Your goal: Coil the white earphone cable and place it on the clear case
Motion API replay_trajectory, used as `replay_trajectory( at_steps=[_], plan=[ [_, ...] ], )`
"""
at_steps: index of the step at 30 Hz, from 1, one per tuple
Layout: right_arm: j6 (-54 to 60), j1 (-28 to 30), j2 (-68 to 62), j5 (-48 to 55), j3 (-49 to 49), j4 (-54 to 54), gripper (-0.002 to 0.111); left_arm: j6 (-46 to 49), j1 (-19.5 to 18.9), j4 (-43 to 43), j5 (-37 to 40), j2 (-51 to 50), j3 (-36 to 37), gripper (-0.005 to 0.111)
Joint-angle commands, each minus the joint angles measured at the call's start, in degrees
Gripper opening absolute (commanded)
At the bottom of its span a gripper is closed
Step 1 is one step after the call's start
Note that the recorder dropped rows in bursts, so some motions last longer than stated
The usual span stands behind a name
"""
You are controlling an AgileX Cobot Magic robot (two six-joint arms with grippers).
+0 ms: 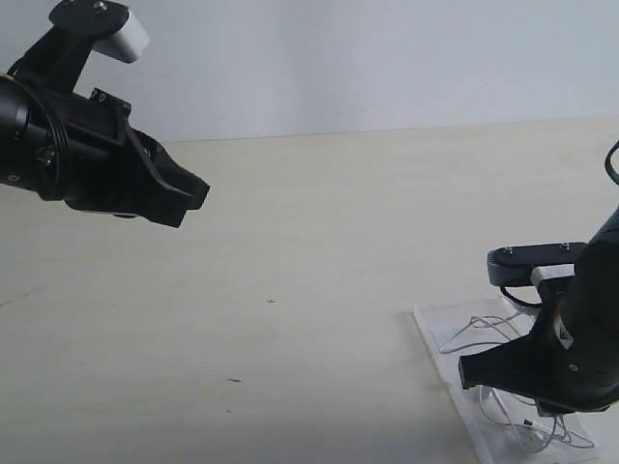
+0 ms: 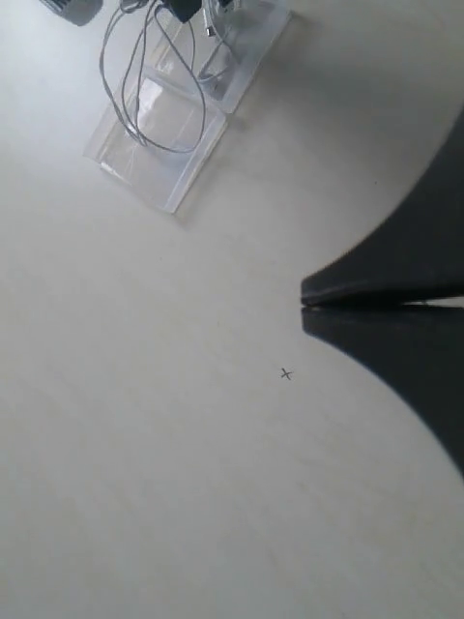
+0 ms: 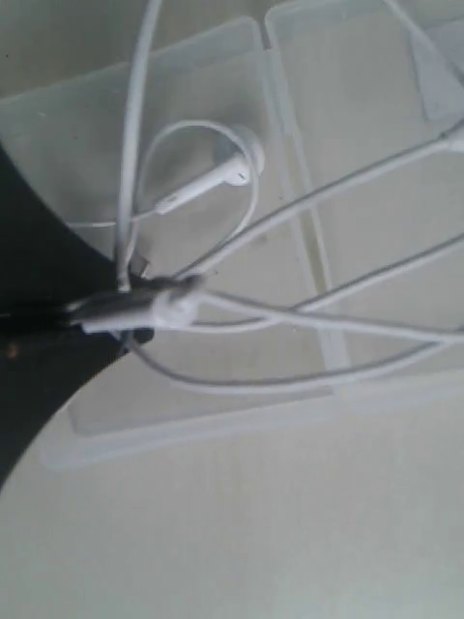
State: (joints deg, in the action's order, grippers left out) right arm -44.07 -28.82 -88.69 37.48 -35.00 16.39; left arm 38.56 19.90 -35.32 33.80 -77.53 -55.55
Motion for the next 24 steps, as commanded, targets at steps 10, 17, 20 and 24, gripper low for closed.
replay_trajectory(
  at_steps=[10,17,20,24],
  plan=[
    [8.59,0.83,-7.11,3.13,-9.39,-2.86,0.000,0.38,0.19,-1.39,0.73,-0.23,0.23,0.000],
    [21.82,4.55,-11.75,7.40,-14.37,-11.58,0.000,0.51,0.19,-1.39,1.06,-0.23,0.23,0.000],
    [22.38,6.01,-12.13,9.50,-14.46,-11.51,0.000,0.51,0.19,-1.39,1.06,-0.23,0.23,0.000],
    [23.55,7.64,-12.13,12.98,-14.46,-11.62,0.000,0.51,0.19,-1.39,1.06,-0.23,0.23,0.000]
  ],
)
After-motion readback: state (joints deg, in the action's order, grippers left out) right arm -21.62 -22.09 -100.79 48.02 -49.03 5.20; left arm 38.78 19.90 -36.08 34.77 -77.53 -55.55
